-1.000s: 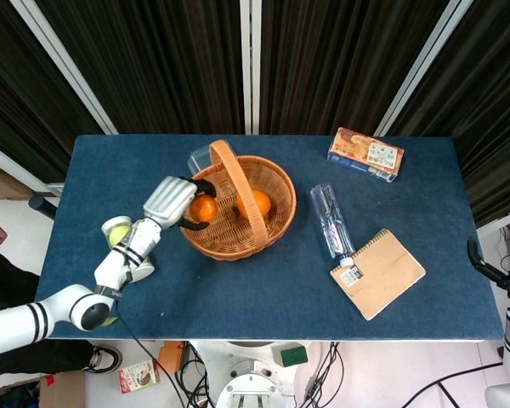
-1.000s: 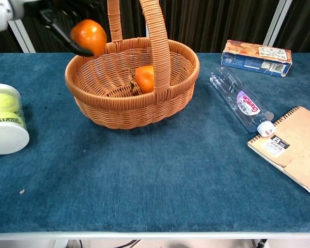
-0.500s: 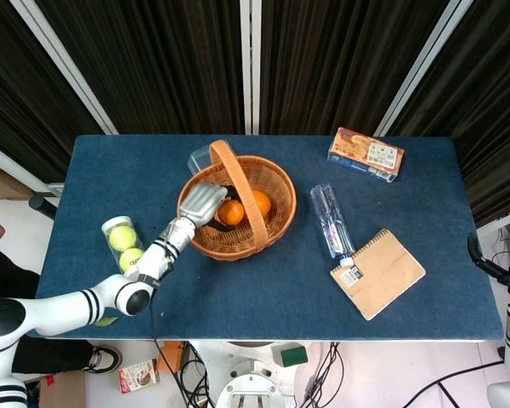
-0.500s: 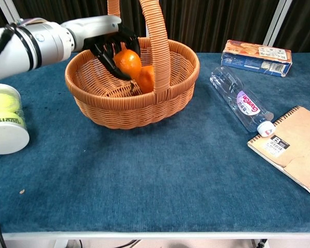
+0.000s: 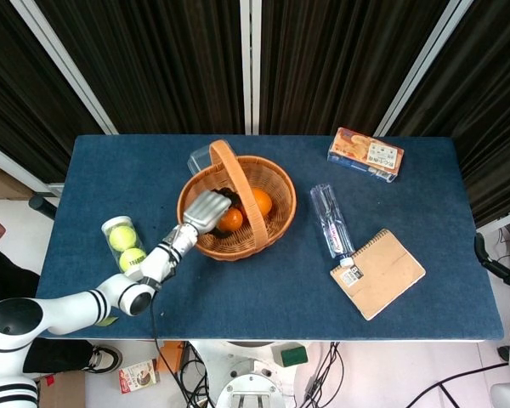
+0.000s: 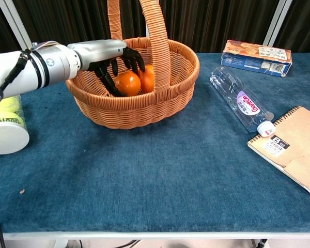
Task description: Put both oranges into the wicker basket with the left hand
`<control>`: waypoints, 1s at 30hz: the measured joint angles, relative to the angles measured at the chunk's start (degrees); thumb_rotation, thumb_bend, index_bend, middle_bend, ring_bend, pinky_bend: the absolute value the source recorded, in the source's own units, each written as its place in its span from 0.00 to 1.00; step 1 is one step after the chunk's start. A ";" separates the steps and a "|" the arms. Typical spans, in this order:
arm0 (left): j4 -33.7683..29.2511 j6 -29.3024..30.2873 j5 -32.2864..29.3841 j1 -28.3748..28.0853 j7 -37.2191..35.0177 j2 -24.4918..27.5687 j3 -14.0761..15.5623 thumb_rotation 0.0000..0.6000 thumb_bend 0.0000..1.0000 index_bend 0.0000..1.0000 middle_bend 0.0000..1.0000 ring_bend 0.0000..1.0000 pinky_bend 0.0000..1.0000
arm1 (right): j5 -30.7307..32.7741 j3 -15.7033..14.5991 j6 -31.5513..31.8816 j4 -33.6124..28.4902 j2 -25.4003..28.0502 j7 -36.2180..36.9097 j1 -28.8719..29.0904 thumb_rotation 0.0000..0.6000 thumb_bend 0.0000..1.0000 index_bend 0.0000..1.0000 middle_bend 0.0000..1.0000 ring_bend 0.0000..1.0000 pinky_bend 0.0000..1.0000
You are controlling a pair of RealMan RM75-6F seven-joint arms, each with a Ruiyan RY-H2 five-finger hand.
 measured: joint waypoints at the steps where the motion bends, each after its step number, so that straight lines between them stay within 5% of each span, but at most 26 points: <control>1: -0.38 0.03 0.19 0.07 0.03 0.33 0.16 1.00 0.17 0.16 0.17 0.12 0.29 | 0.00 -0.03 0.00 0.02 0.06 -0.14 -0.06 1.00 0.38 0.00 0.00 0.00 0.00; 12: -11.26 5.42 2.33 3.87 2.33 8.39 1.73 1.00 0.18 0.19 0.17 0.12 0.28 | -0.43 -0.09 0.52 -0.42 0.05 -0.93 -0.18 1.00 0.38 0.00 0.00 0.00 0.00; 16: -19.89 8.69 2.98 7.32 3.86 15.70 3.29 1.00 0.18 0.20 0.17 0.12 0.28 | -0.26 0.01 0.71 0.06 -0.14 -0.86 -0.28 1.00 0.38 0.00 0.00 0.00 0.00; 21: -29.37 19.98 7.30 15.52 4.45 25.41 6.60 1.00 0.18 0.20 0.18 0.12 0.28 | 0.13 -0.31 0.31 1.04 -0.52 -0.70 -0.52 1.00 0.38 0.00 0.00 0.00 0.00; 25: -28.14 33.38 12.25 24.09 4.25 26.87 9.77 1.00 0.18 0.20 0.19 0.12 0.28 | 0.09 -1.54 -0.15 3.45 -1.62 -1.59 -1.10 1.00 0.36 0.00 0.00 0.00 0.00; 30: -17.65 47.43 15.28 38.24 0.78 25.21 14.31 1.00 0.14 0.19 0.15 0.03 0.24 | 1.31 -4.39 -2.81 7.51 -3.36 -5.66 -3.01 1.00 0.29 0.00 0.00 0.00 0.00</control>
